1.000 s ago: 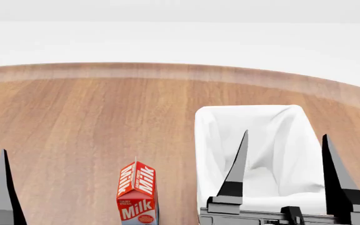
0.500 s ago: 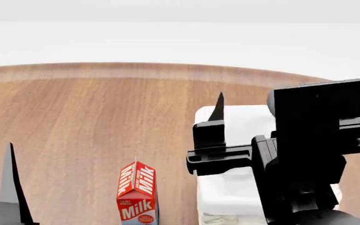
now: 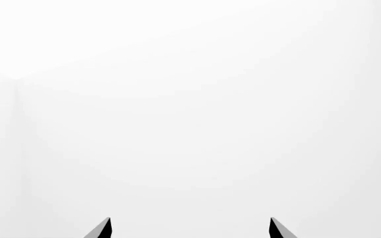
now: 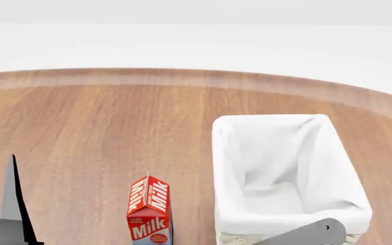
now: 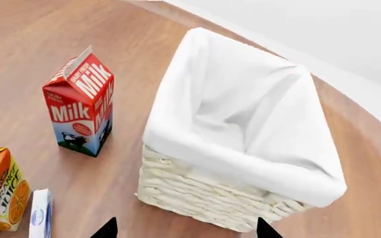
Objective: Pick up the alphabet soup and the tomato sauce, and put them in the basket.
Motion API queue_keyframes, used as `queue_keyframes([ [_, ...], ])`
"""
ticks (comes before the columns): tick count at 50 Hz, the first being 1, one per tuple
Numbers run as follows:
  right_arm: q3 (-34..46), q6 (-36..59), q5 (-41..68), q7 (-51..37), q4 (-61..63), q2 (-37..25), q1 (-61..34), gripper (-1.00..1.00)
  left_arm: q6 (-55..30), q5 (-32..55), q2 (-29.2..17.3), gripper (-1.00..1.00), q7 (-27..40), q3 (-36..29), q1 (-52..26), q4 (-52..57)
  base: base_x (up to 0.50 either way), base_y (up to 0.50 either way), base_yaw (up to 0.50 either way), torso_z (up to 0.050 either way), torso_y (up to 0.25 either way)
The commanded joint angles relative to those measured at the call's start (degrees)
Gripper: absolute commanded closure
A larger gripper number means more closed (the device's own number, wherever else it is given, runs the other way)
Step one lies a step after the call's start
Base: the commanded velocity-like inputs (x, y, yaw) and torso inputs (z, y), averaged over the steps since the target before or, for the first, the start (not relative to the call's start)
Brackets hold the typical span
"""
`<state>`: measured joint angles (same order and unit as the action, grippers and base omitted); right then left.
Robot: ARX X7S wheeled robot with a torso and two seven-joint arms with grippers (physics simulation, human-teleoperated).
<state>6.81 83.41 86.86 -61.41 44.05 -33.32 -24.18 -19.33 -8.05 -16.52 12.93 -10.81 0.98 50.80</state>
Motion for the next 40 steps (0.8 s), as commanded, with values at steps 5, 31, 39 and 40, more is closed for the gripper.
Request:
queue_keyframes([
  [5, 4.32, -3.31, -10.28, 8.28, 3.47, -2.19, 14.8, -1.0, 0.45, -0.03, -0.36, -1.0, 0.62, -0.37, 0.49, -0.12, 0.0, 0.0, 0.0, 0.0, 0.0],
  [31, 14.49, -5.56, -18.78, 12.46, 0.81, -4.56, 20.93, -1.0, 1.45, 0.65, -1.04, -1.0, 1.79, 0.26, 1.44, -0.09, 0.0, 0.0, 0.0, 0.0, 0.0],
  [39, 16.14, -6.53, -19.73, 12.82, 0.51, -5.31, 21.53, -1.0, 1.34, 0.55, -1.2, -1.0, 2.01, 0.09, 1.45, 0.0, 0.0, 0.0, 0.0, 0.0, 0.0],
  [40, 16.06, -6.4, -19.44, 12.59, 0.53, -5.27, 21.46, -1.0, 1.34, 0.65, -1.22, -1.0, 1.99, 0.1, 1.46, 0.05, 0.0, 0.0, 0.0, 0.0, 0.0],
])
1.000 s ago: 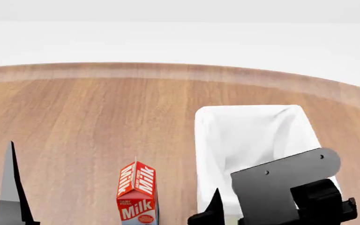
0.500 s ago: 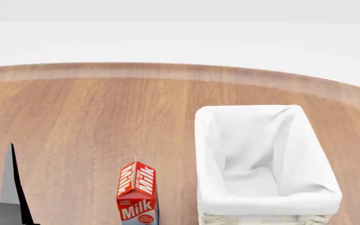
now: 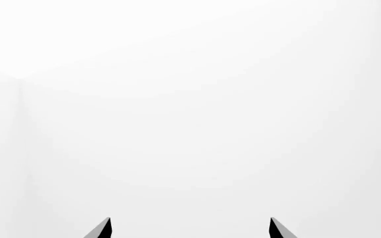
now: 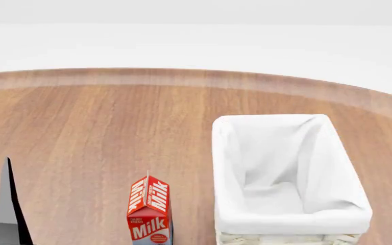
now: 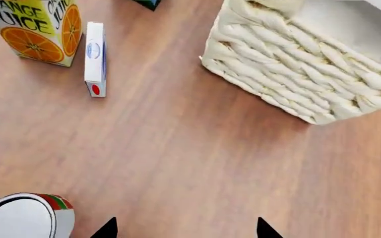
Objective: Pick up the alphabet soup and the tomato sauce, and put them in the basket.
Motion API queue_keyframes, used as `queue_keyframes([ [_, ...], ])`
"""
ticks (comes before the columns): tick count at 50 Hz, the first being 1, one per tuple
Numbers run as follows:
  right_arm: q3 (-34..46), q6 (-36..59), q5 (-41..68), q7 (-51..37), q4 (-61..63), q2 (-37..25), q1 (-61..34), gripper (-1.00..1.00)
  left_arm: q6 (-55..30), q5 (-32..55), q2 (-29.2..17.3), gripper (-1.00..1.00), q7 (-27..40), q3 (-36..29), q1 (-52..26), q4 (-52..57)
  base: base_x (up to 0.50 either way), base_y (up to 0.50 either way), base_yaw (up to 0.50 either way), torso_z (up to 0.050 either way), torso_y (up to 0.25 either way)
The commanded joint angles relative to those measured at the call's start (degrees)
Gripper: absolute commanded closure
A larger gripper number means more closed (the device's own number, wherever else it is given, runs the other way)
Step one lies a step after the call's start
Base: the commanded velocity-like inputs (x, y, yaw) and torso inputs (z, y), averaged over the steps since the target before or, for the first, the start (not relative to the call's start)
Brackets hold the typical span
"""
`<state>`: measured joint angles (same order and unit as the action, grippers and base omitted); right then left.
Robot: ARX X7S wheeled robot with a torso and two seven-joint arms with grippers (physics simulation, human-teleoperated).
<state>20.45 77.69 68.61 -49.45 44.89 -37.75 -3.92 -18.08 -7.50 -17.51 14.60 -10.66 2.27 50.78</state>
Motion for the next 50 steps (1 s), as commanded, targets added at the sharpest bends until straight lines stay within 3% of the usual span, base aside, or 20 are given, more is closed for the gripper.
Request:
queue_keyframes([
  [1, 2.57, -0.69, -0.99, 0.4, 0.02, -1.0, 1.2, -1.0, 0.07, 0.11, -0.24, -1.0, 0.36, -0.02, 0.2, 0.16, 0.0, 0.0, 0.0, 0.0, 0.0],
  [5, 3.05, -0.74, -0.69, 0.12, 0.89, -1.34, 1.25, -1.0, -0.21, 0.02, -0.31, -1.0, 0.35, -0.19, 0.05, 0.29, 0.0, 0.0, 0.0, 0.0, 0.0],
  [7, 6.08, -3.87, -6.07, 3.24, -0.11, -1.94, 2.15, -1.0, -0.26, 0.13, -0.32, -1.0, 0.36, -0.18, -0.01, 0.32, 0.0, 0.0, 0.0, 0.0, 0.0],
  [19, 6.51, -1.8, -1.93, 0.91, 1.27, -2.56, 1.82, -1.0, -0.69, -0.03, -0.4, -1.0, 0.54, -0.63, -0.18, 0.45, 0.0, 0.0, 0.0, 0.0, 0.0],
  [22, 10.0, -5.2, -7.67, 4.38, -0.07, -3.17, 2.71, -1.0, -0.66, 0.09, -0.47, -1.0, 0.59, -0.52, -0.12, 0.56, 0.0, 0.0, 0.0, 0.0, 0.0],
  [23, 8.18, -2.98, -3.31, 1.95, 1.21, -3.12, 2.12, -1.0, -0.63, 0.15, -0.5, -1.0, 0.61, -0.45, -0.09, 0.58, 0.0, 0.0, 0.0, 0.0, 0.0],
  [25, 10.8, -5.29, -7.54, 4.31, 0.21, -3.38, 2.68, -1.0, -0.59, 0.19, -0.55, -1.0, 0.64, -0.46, -0.11, 0.47, 0.0, 0.0, 0.0, 0.0, 0.0],
  [27, 9.25, -3.15, -3.63, 1.99, 1.23, -3.19, 1.91, -1.0, -0.52, 0.26, -0.59, -1.0, 0.66, -0.46, -0.11, 0.43, 0.0, 0.0, 0.0, 0.0, 0.0],
  [28, 11.72, -5.14, -7.58, 4.07, 0.41, -3.5, 2.28, -1.0, -0.51, 0.28, -0.6, -1.0, 0.69, -0.45, -0.12, 0.41, 0.0, 0.0, 0.0, 0.0, 0.0],
  [50, 14.51, -7.69, -10.65, 5.06, -2.23, -4.36, 2.42, -1.0, -0.5, 0.44, -0.93, -1.0, 1.07, -0.67, -0.15, 0.37, 0.0, 0.0, 0.0, 0.0, 0.0],
])
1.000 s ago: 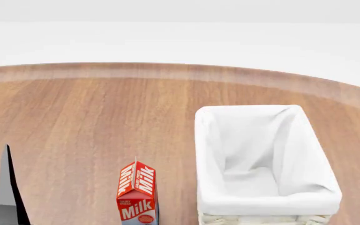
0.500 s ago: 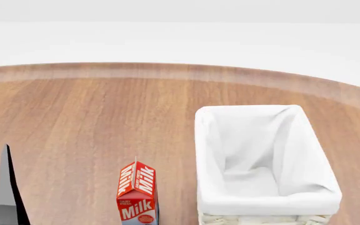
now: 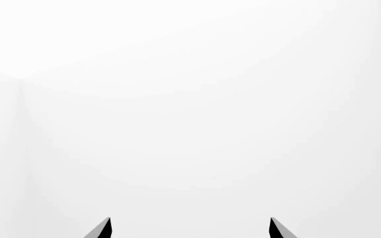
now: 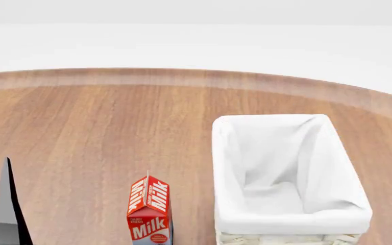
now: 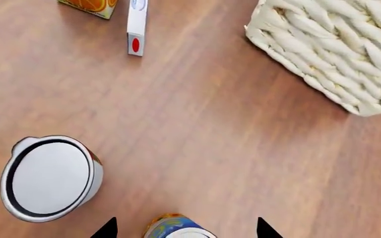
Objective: Pick up the alphabet soup and the tomato sauce, and put them in the basket.
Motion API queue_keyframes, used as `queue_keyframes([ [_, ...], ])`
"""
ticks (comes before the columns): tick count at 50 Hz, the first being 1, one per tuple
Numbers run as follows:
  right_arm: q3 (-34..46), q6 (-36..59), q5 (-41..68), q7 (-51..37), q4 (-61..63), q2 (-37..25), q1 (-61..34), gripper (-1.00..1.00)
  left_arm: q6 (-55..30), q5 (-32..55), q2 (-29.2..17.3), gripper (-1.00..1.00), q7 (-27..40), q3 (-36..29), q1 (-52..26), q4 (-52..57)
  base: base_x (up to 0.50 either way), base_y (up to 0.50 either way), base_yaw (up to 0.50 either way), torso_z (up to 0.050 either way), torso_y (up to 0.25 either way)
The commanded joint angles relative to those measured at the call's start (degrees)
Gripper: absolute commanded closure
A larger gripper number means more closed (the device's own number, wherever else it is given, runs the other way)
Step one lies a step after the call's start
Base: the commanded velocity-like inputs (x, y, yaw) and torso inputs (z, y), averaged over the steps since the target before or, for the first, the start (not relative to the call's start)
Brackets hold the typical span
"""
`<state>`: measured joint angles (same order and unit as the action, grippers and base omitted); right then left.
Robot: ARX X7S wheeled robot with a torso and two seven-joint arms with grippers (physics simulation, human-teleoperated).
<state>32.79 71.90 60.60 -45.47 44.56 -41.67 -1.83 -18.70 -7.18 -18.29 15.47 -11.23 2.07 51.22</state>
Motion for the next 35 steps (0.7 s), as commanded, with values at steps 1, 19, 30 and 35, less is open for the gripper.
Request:
queue_keyframes([
  [1, 0.99, -0.74, -0.44, -0.02, -1.11, -0.58, 0.28, -1.0, 0.1, 0.12, -0.15, -1.0, 0.24, -0.1, 0.04, -0.11, 0.0, 0.0, 0.0, 0.0, 0.0],
  [19, 3.89, -3.56, -4.18, 1.87, -4.25, -1.08, 0.54, -1.0, -0.07, 0.25, -0.39, -1.0, 0.51, -0.26, -0.01, 0.13, 0.0, 0.0, 0.0, 0.0, 0.0],
  [30, 1.76, -6.07, -2.76, 2.79, -6.94, -1.26, 1.93, -1.0, -0.05, 0.32, -0.48, -1.0, 0.71, -0.46, -0.15, -0.1, 0.0, 0.0, 0.0, 0.0, 0.0],
  [35, 0.99, -7.78, -2.68, 3.63, -8.03, -1.37, 2.6, -1.0, -0.15, 0.26, -0.55, -1.0, 0.78, -0.59, -0.17, -0.06, 0.0, 0.0, 0.0, 0.0, 0.0],
])
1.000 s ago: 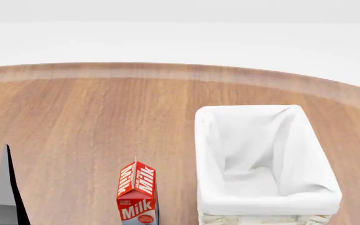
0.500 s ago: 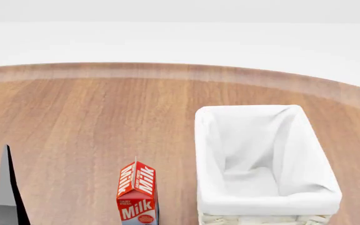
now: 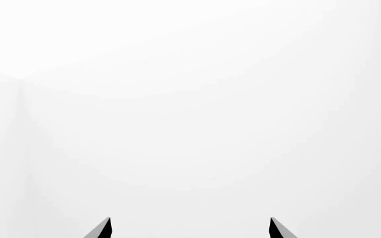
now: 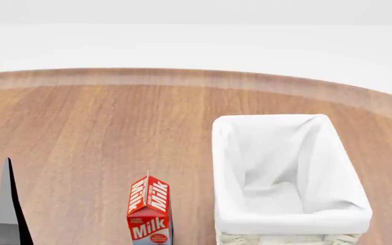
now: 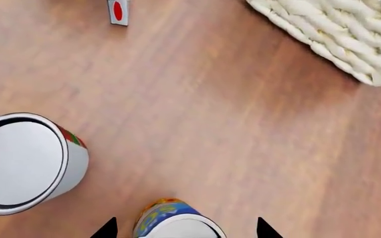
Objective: Pick up the alphabet soup and the tomato sauce, and put them in the basket.
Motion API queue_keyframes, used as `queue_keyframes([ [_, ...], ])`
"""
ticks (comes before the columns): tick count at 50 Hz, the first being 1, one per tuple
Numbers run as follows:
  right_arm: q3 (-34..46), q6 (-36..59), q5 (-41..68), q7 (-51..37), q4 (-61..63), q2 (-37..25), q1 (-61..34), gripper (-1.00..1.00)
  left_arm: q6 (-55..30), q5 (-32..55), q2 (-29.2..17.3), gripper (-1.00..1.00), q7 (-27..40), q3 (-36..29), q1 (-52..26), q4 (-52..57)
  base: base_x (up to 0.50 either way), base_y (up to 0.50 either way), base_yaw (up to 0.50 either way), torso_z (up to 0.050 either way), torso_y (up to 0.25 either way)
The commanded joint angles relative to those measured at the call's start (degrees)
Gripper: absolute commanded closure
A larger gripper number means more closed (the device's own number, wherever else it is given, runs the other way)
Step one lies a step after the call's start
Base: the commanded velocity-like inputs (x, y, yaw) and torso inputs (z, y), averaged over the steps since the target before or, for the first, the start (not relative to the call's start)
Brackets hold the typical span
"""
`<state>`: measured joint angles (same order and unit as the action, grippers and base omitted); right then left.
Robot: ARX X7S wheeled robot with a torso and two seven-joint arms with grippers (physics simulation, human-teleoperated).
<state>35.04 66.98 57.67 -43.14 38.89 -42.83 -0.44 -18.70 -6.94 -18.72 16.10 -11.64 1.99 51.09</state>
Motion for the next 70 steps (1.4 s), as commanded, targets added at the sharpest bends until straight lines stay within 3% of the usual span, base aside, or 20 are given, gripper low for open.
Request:
queue_keyframes([
  [1, -1.31, -3.19, 0.14, 1.48, -2.69, -0.19, 1.34, -1.0, -0.15, 0.03, -0.14, -1.0, 0.18, -0.16, -0.09, 0.09, 0.0, 0.0, 0.0, 0.0, 0.0],
  [70, -0.18, -12.64, -3.28, 8.6, -12.24, 0.66, 4.79, -1.0, -0.12, 0.58, -1.02, -1.0, 1.3, -0.84, -0.33, -0.04, 0.0, 0.0, 0.0, 0.0, 0.0],
])
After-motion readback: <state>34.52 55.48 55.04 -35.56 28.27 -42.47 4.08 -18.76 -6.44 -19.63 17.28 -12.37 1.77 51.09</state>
